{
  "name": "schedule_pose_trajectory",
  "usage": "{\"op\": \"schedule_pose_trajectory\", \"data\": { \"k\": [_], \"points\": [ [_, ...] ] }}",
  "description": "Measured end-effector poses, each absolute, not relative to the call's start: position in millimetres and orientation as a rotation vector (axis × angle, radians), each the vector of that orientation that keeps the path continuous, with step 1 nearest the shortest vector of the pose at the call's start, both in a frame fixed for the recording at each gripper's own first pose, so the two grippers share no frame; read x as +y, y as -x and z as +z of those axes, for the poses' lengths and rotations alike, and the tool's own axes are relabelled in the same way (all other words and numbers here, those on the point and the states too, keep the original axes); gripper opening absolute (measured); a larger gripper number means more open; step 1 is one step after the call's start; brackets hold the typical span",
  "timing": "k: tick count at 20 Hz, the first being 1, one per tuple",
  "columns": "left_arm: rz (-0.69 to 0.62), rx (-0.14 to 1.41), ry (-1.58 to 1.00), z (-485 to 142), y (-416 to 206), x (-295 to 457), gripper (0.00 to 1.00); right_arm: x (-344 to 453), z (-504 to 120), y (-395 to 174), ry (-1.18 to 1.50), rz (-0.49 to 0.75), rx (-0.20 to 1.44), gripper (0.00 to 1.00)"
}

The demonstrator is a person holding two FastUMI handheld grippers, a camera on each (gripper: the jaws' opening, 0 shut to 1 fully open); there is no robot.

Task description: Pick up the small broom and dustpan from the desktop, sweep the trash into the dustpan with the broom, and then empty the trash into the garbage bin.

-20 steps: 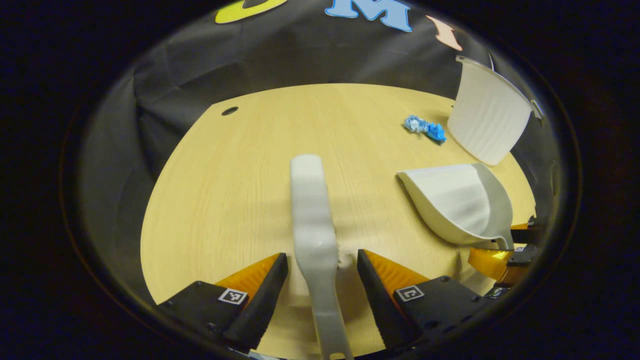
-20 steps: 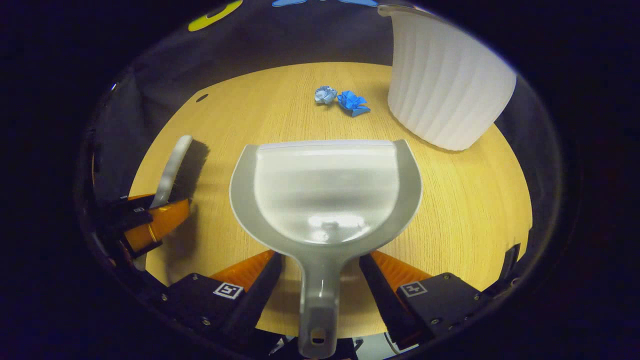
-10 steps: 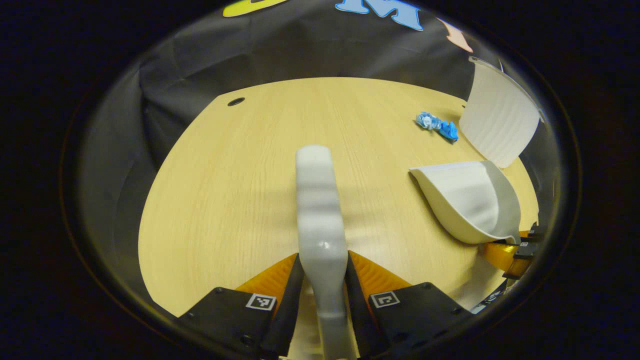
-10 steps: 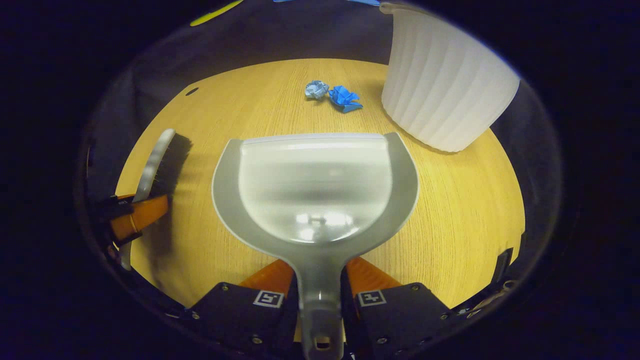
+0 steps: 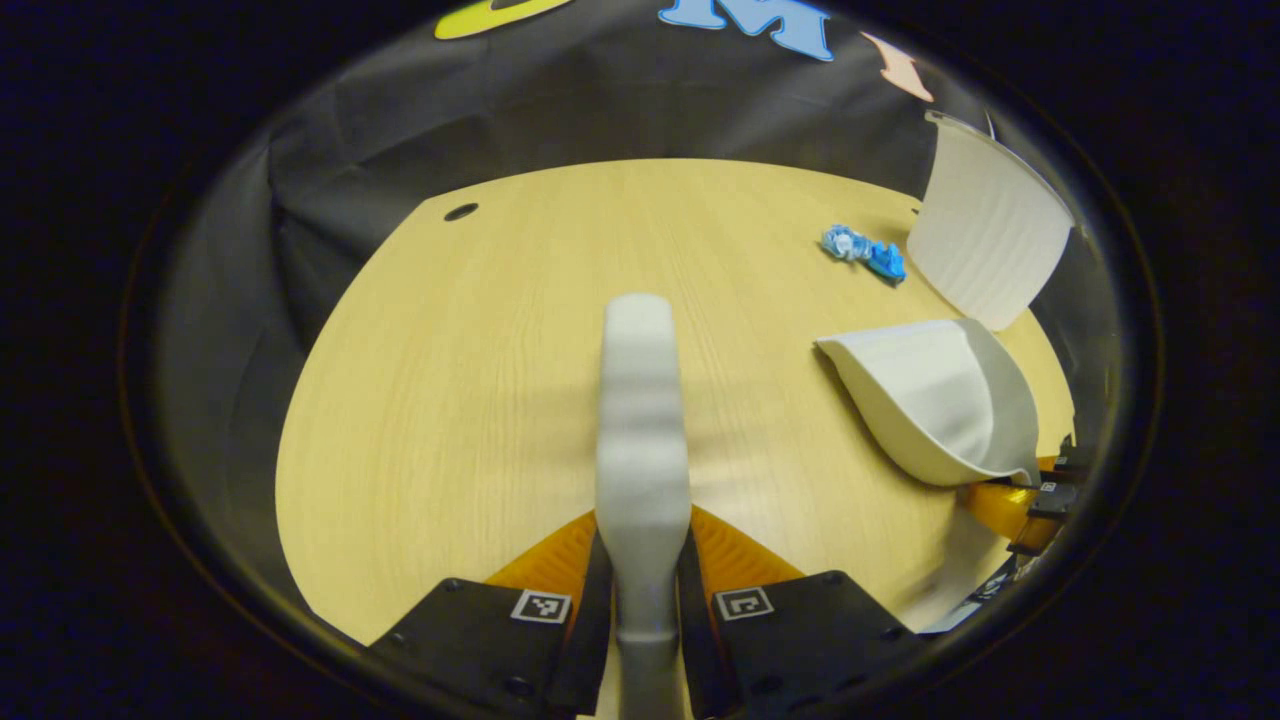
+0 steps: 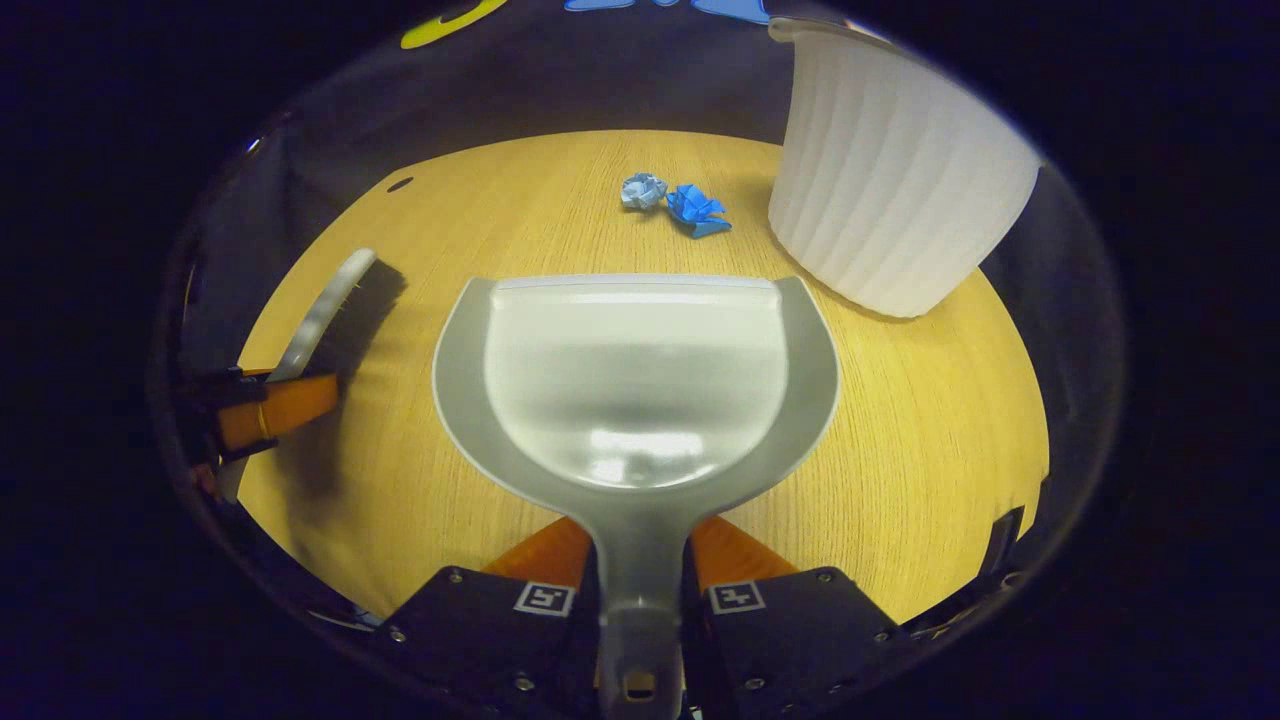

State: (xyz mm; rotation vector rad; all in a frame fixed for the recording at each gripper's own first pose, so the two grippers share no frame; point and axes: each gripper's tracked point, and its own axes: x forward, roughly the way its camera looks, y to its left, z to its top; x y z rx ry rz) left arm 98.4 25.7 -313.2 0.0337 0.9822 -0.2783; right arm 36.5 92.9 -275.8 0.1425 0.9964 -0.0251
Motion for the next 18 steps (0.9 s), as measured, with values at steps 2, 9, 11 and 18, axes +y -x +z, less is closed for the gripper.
{"op": "schedule_pose_trajectory", "data": {
  "k": [2, 9, 11, 18],
  "points": [
    [-0.291, 0.997, -0.03, -312, -104, 22, 0.41, 89, -278, -35, -0.131, -0.02, 0.991, 0.34],
    [-0.375, 0.945, -0.09, -296, -159, -6, 0.34, 63, -271, -31, -0.081, 0.01, 0.971, 0.34],
    [-0.4, 0.924, -0.117, -291, -181, -19, 0.34, 58, -271, -34, -0.08, 0.016, 0.979, 0.34],
    [-0.53, 0.865, -0.222, -284, -236, -78, 0.36, 46, -270, -42, -0.055, 0.061, 1.004, 0.34]
  ]
}}
